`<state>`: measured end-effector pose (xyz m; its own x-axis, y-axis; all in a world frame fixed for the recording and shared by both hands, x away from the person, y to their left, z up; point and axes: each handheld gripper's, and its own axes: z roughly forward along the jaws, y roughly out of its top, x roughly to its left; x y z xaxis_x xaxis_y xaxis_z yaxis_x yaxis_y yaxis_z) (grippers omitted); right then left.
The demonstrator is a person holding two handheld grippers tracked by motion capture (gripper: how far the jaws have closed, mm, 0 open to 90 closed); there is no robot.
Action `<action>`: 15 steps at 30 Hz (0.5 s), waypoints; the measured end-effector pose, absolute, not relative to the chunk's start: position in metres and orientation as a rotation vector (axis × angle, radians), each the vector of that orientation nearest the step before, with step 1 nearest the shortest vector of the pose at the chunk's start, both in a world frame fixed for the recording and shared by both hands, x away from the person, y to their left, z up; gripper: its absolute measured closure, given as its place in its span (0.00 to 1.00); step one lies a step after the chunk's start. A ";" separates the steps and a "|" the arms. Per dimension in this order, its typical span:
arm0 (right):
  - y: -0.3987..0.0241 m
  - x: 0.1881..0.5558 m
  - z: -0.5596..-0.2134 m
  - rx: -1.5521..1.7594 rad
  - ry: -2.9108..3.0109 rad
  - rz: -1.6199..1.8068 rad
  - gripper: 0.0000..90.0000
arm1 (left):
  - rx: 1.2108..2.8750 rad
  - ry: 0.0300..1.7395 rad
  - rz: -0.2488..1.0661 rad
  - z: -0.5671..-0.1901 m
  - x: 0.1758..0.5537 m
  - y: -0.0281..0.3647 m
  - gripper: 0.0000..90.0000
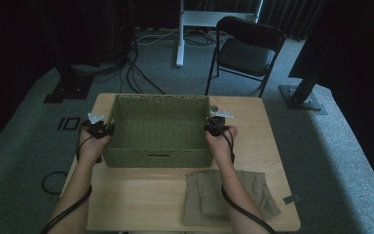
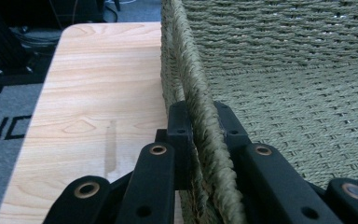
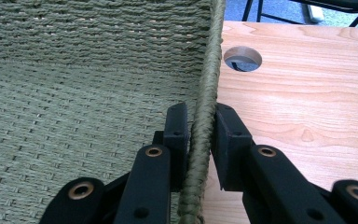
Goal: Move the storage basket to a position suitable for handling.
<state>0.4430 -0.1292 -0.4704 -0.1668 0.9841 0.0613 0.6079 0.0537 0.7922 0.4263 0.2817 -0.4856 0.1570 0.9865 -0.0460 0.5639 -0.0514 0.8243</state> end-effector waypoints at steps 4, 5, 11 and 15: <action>-0.134 0.443 -0.470 1.589 1.828 0.962 0.85 | 1.712 1.496 0.736 -0.485 0.427 0.277 0.90; -0.135 0.443 -0.470 1.585 1.829 0.954 0.85 | 1.717 1.495 0.735 -0.485 0.427 0.275 0.90; -0.145 0.444 -0.470 1.590 1.828 0.950 0.85 | 1.720 1.495 0.727 -0.485 0.428 0.265 0.90; -0.152 0.444 -0.470 1.589 1.828 0.944 0.85 | 1.723 1.493 0.724 -0.485 0.429 0.258 0.90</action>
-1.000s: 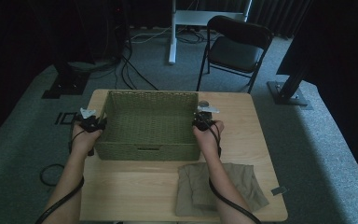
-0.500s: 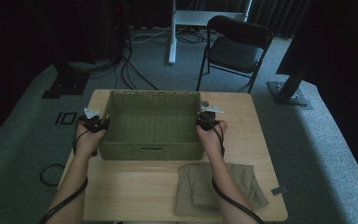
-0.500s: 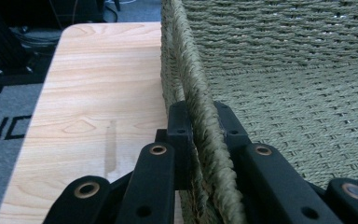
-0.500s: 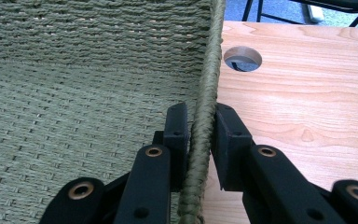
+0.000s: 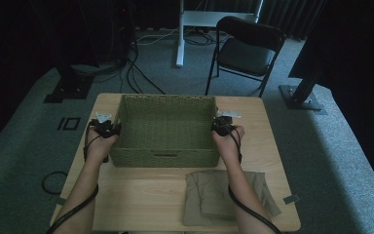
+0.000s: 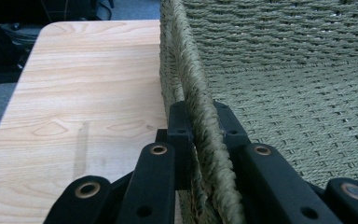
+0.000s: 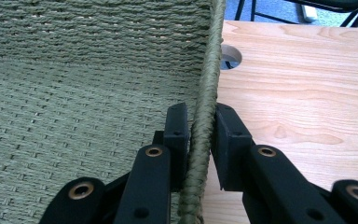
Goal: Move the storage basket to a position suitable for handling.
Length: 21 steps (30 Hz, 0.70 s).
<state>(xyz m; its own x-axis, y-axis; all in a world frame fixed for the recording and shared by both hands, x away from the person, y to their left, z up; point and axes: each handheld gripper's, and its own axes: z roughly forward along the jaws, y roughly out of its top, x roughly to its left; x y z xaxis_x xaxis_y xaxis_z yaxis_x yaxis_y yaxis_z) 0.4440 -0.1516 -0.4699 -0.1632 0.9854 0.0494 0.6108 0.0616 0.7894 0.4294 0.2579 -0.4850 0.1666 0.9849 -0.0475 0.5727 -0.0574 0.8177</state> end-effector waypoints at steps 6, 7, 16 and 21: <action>-0.163 0.444 -0.470 1.598 1.823 0.944 0.85 | 1.723 1.494 0.708 -0.485 0.432 0.248 0.90; -0.164 0.444 -0.470 1.596 1.823 0.943 0.85 | 1.726 1.494 0.708 -0.484 0.432 0.246 0.90; -0.178 0.444 -0.469 1.599 1.821 0.936 0.85 | 1.740 1.496 0.698 -0.483 0.434 0.232 0.91; -0.187 0.444 -0.469 1.602 1.820 0.935 0.85 | 1.737 1.495 0.684 -0.483 0.435 0.224 0.90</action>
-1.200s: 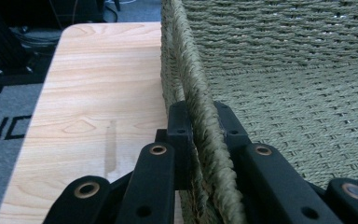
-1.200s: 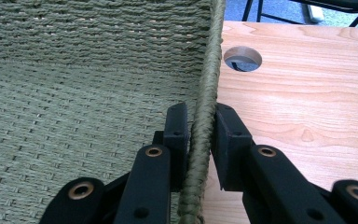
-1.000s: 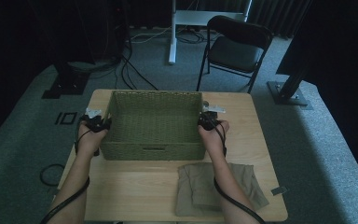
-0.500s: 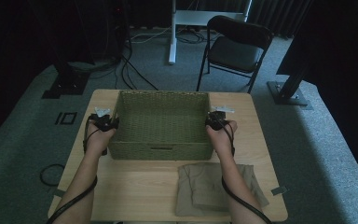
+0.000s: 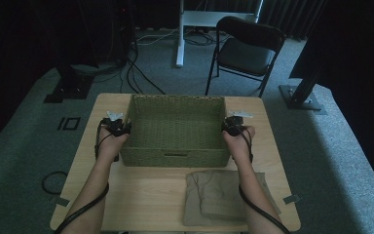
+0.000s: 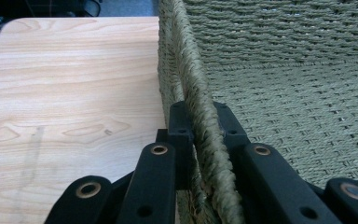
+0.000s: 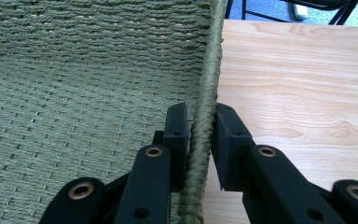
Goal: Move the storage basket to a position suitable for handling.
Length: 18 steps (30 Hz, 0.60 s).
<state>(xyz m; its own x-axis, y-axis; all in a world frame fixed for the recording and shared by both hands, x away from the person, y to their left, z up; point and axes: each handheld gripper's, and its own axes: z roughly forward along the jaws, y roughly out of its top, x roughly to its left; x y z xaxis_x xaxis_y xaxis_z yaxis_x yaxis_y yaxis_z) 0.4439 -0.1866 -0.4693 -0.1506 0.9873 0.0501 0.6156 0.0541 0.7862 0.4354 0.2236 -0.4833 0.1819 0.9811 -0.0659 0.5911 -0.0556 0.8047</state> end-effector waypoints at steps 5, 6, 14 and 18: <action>-0.197 0.444 -0.469 1.618 1.817 0.944 0.85 | 1.743 1.492 0.673 -0.483 0.437 0.215 0.91; -0.199 0.444 -0.469 1.620 1.816 0.942 0.85 | 1.739 1.491 0.672 -0.483 0.438 0.212 0.91; -0.216 0.444 -0.469 1.640 1.808 0.961 0.85 | 1.747 1.485 0.659 -0.483 0.438 0.198 0.90; -0.222 0.443 -0.468 1.635 1.813 0.943 0.85 | 1.758 1.484 0.663 -0.482 0.439 0.192 0.90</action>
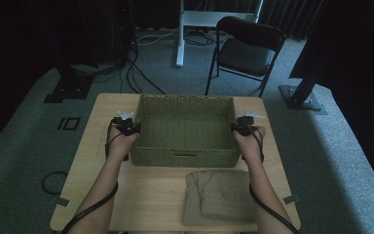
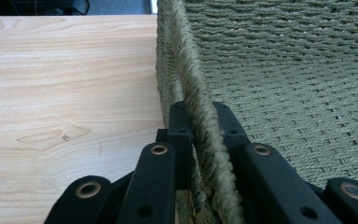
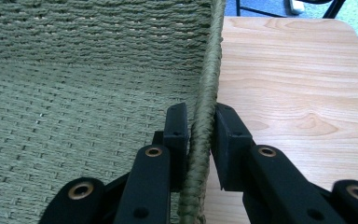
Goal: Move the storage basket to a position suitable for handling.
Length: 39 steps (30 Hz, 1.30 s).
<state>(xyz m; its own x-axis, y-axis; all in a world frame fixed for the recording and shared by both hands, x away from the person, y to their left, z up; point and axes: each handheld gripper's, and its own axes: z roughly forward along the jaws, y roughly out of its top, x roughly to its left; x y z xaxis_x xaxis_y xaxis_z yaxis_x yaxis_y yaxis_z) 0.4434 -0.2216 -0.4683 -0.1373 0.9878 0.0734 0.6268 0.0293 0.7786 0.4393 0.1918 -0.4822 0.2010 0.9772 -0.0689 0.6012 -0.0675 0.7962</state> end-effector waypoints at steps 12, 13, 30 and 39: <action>-0.244 0.443 -0.468 1.652 1.797 0.942 0.85 | 1.759 1.481 0.660 -0.482 0.443 0.168 0.91; -0.246 0.443 -0.469 1.648 1.796 0.945 0.85 | 1.761 1.481 0.661 -0.482 0.443 0.167 0.91; -0.280 0.442 -0.468 1.652 1.788 0.915 0.86 | 1.774 1.471 0.643 -0.482 0.448 0.130 0.91; -0.302 0.442 -0.468 1.647 1.783 0.892 0.86 | 1.796 1.467 0.635 -0.481 0.451 0.106 0.91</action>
<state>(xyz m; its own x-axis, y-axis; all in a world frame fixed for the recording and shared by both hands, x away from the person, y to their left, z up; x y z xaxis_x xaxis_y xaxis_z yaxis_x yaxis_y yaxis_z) 0.4424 -0.3023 -0.4679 -0.0995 0.9941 0.0426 0.6300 0.0298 0.7760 0.4509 0.1061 -0.4808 0.2307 0.9708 -0.0664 0.6155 -0.0927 0.7826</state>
